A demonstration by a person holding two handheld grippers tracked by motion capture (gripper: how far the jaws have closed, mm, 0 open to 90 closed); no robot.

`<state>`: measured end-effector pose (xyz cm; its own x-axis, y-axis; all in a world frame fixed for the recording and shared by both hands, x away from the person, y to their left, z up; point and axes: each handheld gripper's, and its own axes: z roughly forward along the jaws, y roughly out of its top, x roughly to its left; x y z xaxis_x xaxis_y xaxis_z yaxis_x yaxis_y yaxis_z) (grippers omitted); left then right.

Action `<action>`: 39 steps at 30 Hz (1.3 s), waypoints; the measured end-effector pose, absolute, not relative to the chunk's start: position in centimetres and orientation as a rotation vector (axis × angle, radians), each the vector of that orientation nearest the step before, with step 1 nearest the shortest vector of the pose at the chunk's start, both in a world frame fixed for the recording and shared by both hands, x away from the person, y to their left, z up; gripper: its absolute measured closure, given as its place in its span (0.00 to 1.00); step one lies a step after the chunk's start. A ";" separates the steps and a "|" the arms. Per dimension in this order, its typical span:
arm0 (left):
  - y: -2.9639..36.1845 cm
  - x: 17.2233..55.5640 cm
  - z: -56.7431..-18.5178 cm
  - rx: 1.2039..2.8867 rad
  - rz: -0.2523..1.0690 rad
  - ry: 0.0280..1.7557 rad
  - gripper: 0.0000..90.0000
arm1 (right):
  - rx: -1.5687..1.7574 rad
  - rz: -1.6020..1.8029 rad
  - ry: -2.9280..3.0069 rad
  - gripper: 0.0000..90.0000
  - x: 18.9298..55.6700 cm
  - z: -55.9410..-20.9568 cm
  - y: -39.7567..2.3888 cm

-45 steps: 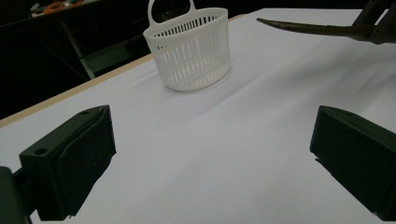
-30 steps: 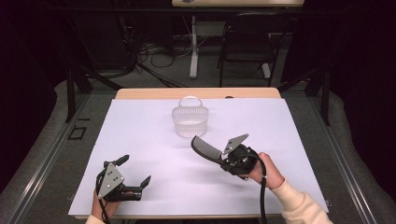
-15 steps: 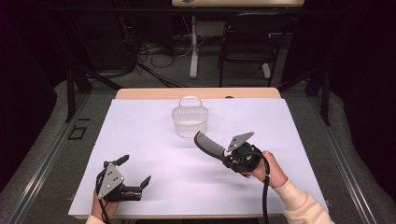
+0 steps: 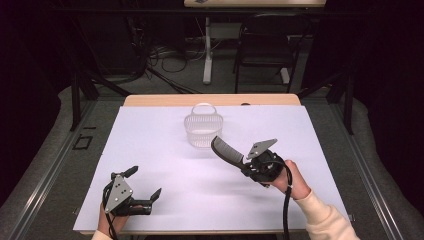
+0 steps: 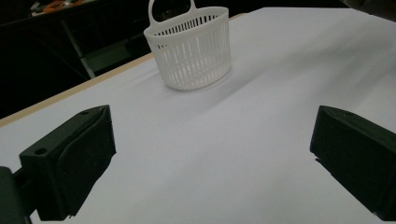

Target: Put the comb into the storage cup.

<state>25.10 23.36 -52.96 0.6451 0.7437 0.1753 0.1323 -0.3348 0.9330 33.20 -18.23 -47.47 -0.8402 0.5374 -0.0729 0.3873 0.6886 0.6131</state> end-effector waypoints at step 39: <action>23.3 25.1 -52.9 1.839 0.736 0.699 0.00 | 0.793 0.966 2.501 0.80 33.8 -46.5 -19.8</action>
